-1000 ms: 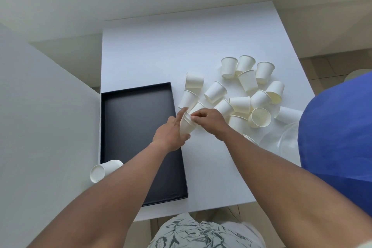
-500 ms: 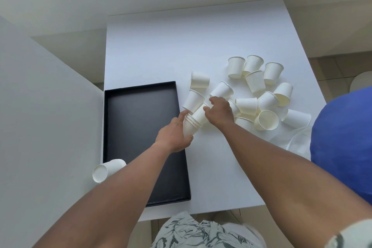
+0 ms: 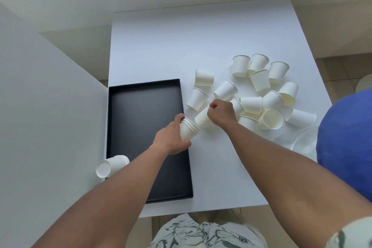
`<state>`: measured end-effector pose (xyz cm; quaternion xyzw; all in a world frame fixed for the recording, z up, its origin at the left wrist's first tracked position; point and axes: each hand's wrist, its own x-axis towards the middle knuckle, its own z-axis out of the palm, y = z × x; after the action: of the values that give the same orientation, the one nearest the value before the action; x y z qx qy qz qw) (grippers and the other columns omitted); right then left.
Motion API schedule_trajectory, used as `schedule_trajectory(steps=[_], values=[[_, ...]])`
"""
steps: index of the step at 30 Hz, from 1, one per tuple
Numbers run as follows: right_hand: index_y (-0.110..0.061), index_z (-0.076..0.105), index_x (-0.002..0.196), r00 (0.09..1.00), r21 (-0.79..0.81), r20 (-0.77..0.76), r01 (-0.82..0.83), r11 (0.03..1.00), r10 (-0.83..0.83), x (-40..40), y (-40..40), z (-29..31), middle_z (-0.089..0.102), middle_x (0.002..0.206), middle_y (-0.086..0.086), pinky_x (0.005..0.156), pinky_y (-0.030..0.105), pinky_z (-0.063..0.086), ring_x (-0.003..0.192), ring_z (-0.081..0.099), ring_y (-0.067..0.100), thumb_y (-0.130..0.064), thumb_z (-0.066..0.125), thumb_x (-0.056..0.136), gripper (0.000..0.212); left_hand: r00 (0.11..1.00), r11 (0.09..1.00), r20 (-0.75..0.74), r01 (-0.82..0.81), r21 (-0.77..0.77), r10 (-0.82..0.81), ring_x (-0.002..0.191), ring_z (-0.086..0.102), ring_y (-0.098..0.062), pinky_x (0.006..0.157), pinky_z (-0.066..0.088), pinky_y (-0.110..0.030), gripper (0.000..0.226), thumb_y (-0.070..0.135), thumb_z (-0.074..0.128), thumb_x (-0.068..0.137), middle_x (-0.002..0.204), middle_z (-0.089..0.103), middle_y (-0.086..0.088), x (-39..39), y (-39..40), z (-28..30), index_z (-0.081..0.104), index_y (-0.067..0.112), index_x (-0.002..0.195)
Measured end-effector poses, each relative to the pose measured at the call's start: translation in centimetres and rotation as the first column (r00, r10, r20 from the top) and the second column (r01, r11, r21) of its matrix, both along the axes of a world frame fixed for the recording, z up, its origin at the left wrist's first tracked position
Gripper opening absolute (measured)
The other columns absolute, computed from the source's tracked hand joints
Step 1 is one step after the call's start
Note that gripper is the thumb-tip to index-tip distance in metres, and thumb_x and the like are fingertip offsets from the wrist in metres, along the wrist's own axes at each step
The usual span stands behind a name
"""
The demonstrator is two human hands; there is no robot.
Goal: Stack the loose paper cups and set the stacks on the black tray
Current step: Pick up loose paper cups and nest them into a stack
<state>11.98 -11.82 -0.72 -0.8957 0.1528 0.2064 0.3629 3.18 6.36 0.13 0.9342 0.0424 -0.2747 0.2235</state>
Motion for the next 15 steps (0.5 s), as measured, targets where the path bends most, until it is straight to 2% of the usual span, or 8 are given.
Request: schedule_trajectory(steps=[6, 10, 15], values=[[-0.028, 0.064, 0.079, 0.999, 0.094, 0.052, 0.010, 0.995, -0.015, 0.4, -0.5, 1.3, 0.063, 0.086, -0.005, 0.067, 0.025, 0.045, 0.087, 0.058, 0.018, -0.019, 0.056, 0.081, 0.012, 0.999, 1.000, -0.029, -0.020, 0.011, 0.020, 0.092, 0.062, -0.026, 0.071, 0.050, -0.034, 0.087, 0.041, 0.063, 0.074, 0.129, 0.055, 0.002, -0.2, 0.2, -0.2, 0.014, 0.034, 0.146], [-0.023, 0.070, 0.085, 0.997, 0.193, 0.049, -0.070, 0.979, 0.062, 0.2, -0.4, 1.6, 0.062, 0.081, -0.012, 0.057, 0.018, 0.041, 0.080, 0.057, 0.010, -0.022, 0.061, 0.084, 0.008, 0.999, 1.000, -0.039, -0.023, 0.001, 0.023, 0.091, 0.061, -0.026, 0.072, 0.051, -0.036, 0.088, 0.039, 0.062, 0.073, 0.125, 0.055, 0.001, 0.0, 0.1, -0.1, 0.014, 0.032, 0.147], [-0.015, 0.073, 0.087, 0.988, 0.305, 0.018, -0.152, 0.940, 0.154, -0.3, 0.1, 1.6, 0.065, 0.084, -0.003, 0.061, 0.023, 0.045, 0.074, 0.057, 0.012, -0.017, 0.064, 0.084, 0.009, 0.999, 1.000, -0.030, -0.015, -0.001, 0.015, 0.089, 0.061, -0.027, 0.069, 0.051, -0.036, 0.092, 0.037, 0.065, 0.074, 0.122, 0.056, 0.000, 0.5, -0.1, 0.2, 0.012, 0.033, 0.149]])
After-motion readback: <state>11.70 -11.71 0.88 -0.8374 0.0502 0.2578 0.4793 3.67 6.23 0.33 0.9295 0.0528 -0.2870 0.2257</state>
